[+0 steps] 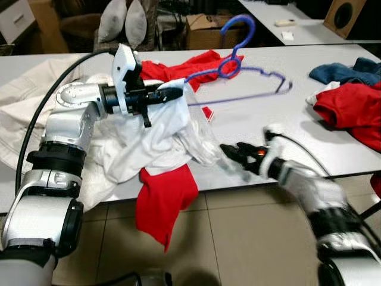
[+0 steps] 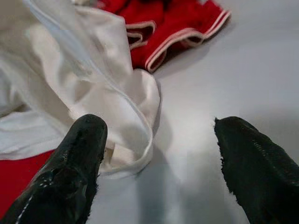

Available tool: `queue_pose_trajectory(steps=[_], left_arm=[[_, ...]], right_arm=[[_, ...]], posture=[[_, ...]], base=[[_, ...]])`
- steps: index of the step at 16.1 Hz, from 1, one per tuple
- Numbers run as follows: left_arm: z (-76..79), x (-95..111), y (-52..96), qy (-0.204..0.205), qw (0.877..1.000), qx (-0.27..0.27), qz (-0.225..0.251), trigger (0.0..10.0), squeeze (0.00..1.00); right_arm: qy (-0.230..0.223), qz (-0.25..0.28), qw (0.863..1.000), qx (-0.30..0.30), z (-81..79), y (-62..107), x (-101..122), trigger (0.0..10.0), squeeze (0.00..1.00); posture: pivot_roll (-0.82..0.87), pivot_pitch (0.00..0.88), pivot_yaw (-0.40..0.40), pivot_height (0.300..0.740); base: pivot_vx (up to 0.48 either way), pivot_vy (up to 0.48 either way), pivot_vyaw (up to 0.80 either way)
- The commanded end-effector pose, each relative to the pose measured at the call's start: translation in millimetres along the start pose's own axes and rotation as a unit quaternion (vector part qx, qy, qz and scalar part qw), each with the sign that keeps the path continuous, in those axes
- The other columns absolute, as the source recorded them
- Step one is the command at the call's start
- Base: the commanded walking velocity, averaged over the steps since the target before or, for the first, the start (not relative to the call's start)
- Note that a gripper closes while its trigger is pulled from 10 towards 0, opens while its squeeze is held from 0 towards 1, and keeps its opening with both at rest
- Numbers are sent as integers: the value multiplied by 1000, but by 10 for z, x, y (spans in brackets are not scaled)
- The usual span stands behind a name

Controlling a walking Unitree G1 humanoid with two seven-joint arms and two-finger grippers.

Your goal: Hang hanger

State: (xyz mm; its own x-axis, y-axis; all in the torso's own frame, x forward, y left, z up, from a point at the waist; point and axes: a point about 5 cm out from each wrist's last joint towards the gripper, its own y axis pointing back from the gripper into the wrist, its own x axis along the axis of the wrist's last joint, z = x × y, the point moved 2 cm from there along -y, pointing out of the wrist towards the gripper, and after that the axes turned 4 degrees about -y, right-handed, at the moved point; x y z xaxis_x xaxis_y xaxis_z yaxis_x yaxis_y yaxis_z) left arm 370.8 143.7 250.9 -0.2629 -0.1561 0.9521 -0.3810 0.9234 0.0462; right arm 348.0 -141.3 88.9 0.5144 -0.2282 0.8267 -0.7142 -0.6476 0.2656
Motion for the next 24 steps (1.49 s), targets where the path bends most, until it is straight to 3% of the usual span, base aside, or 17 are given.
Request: queue_pose_trajectory(steps=[1,3,4,5,6,8,9,10,17,24], left_arm=[[-1,100,1,-9,1000,2,17,0,0],[25,157,-13,-12,1000,-2,24,0,0],[49,185,-17,-12,1000,-4,28,0,0],[68,210,-16,-12,999,-5,30,0,0],[75,220,-14,-13,999,-5,31,0,0],[89,320,12,-12,999,-3,45,0,0],[89,331,17,-12,999,-3,45,0,0],[82,353,34,-13,999,1,44,0,0],[49,335,68,-12,999,11,33,0,0],[61,261,30,-11,1000,10,24,0,0]], right_arm=[[14,0,1000,-3,-11,-57,49,10000,0],[24,-12,1000,1,-47,-151,35,9686,0],[24,-16,1000,8,-71,-201,26,7961,0],[28,-23,999,8,-74,-231,2,4588,0],[31,-27,999,6,-71,-240,-9,4588,0],[33,-46,998,-9,-23,-248,-109,863,0],[36,-50,998,-12,-11,-247,-126,863,0],[39,-58,997,-20,18,-240,-169,0,0],[29,-24,996,-80,293,-27,-139,0,0],[13,39,994,-104,450,199,19,0,0]], posture=[[65,0,-31,740],[81,0,-45,740],[85,0,-49,740],[95,0,-57,740],[98,0,-59,740],[106,0,-63,740],[106,0,-63,740],[111,0,-64,740],[99,0,-44,740],[81,0,-28,740]], base=[[0,0,0],[0,0,0],[0,0,0],[0,0,0],[0,0,0],[0,0,0],[0,0,0],[0,0,0],[0,0,0],[0,0,0]])
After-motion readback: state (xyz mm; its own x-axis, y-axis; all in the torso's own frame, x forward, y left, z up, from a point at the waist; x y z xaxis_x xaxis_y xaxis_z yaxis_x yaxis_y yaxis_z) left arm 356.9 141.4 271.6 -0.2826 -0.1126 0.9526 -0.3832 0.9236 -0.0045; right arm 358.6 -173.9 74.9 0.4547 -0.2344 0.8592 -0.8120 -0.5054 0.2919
